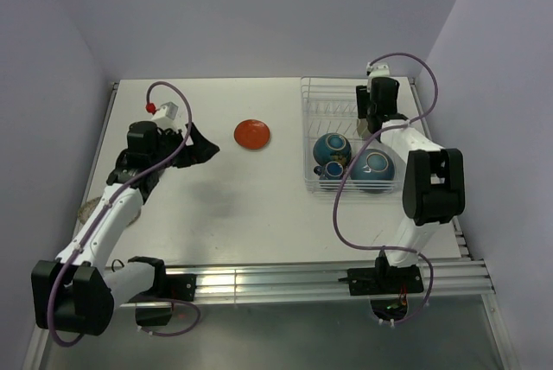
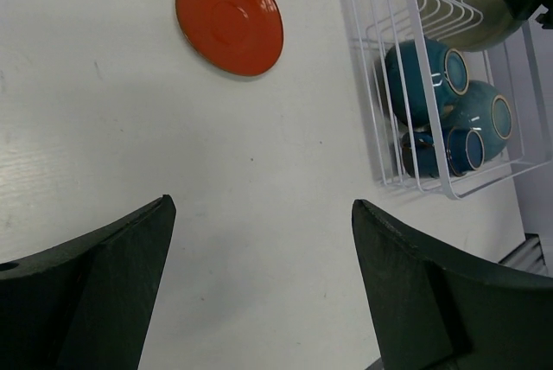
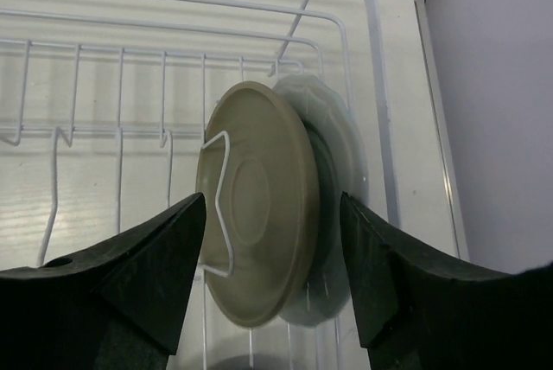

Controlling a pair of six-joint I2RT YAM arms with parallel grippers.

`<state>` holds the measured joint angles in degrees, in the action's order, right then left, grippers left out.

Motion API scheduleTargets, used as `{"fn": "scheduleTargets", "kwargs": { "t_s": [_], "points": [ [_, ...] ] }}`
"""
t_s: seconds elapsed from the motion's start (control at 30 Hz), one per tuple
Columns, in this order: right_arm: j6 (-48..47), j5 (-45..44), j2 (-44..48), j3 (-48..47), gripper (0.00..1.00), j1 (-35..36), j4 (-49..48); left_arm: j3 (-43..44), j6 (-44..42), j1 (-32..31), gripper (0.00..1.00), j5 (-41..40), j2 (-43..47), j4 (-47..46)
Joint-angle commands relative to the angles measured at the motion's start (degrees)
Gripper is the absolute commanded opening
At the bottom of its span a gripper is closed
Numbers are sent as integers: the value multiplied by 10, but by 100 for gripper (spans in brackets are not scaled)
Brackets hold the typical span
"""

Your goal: Load the mixed dishes into the dish rack

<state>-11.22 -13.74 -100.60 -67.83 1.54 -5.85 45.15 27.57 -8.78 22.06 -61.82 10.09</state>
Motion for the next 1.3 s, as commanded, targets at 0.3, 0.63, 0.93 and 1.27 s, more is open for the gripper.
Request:
{"fn": "scheduleTargets", "kwargs": {
  "t_s": [0.3, 0.63, 0.93, 1.27],
  "points": [
    [-38, 181, 232, 28, 75, 3, 83, -14, 132, 5, 84, 120, -132, -160],
    [-65, 734, 322, 71, 71, 21, 277, 107, 215, -19, 66, 48, -350, -190],
    [-64, 764, 352, 102, 71, 17, 255, 191, 226, -20, 63, -9, -494, -204],
    [-74, 780, 352, 105, 70, 6, 261, 260, 262, -35, 51, 3, -592, -233]
  ]
}}
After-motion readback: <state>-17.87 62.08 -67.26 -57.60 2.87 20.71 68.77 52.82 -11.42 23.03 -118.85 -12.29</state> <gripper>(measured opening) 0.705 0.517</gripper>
